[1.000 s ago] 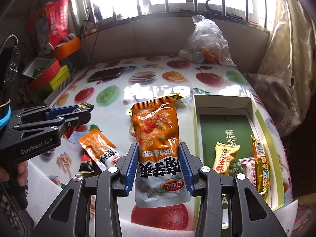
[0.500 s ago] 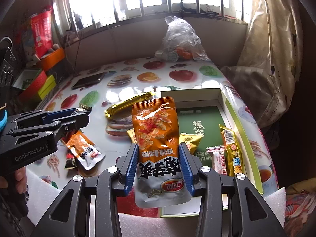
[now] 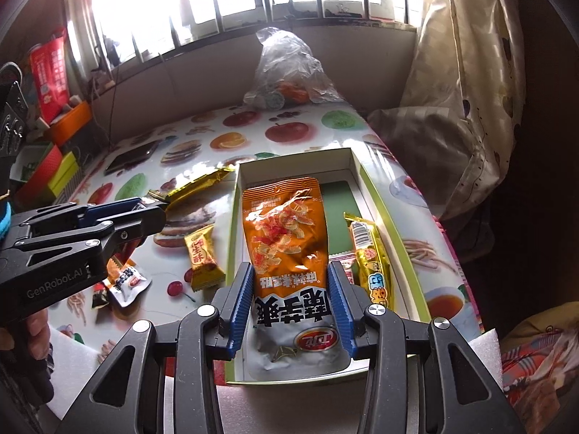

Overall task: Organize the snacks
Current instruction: 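Carry the orange packet with the right tool into the box while the left tool carries the red candy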

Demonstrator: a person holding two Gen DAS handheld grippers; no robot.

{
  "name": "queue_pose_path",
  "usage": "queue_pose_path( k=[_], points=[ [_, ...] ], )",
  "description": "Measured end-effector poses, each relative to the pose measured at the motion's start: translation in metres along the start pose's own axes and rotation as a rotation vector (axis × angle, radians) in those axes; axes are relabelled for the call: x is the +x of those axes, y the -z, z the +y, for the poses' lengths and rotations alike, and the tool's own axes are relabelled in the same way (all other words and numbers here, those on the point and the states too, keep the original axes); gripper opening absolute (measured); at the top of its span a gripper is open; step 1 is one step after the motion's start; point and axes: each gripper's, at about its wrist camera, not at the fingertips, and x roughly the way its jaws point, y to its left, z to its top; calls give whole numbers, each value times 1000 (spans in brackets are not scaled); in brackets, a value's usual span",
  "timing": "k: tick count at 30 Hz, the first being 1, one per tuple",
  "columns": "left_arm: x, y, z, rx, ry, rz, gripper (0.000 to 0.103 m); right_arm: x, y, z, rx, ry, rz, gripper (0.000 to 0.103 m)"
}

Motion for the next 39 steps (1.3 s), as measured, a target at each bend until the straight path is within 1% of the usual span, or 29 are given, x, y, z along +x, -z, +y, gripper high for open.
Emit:
queue_pose_path(
  k=[9, 11, 17, 25, 30, 35, 39],
  points=[
    [27, -13, -20, -6, 41, 23, 32, 11, 4, -28, 52, 40, 22, 40],
    [34, -14, -24, -7, 57, 38, 32, 15, 5, -33, 62, 52, 30, 40],
    [52, -11, -35, -1, 68, 77, 32, 23, 9, -44, 74, 76, 47, 40],
    [66, -9, -47, 10, 86, 106, 32, 30, 10, -47, 74, 81, 59, 41],
    [71, -11, -54, 7, 118, 111, 32, 35, 11, -49, 80, 85, 66, 41],
    [75, -12, -57, 16, 121, 112, 32, 37, 12, -52, 83, 82, 72, 42],
    [79, -14, -54, 2, 116, 121, 32, 39, 12, -52, 81, 79, 73, 43]
  ],
)
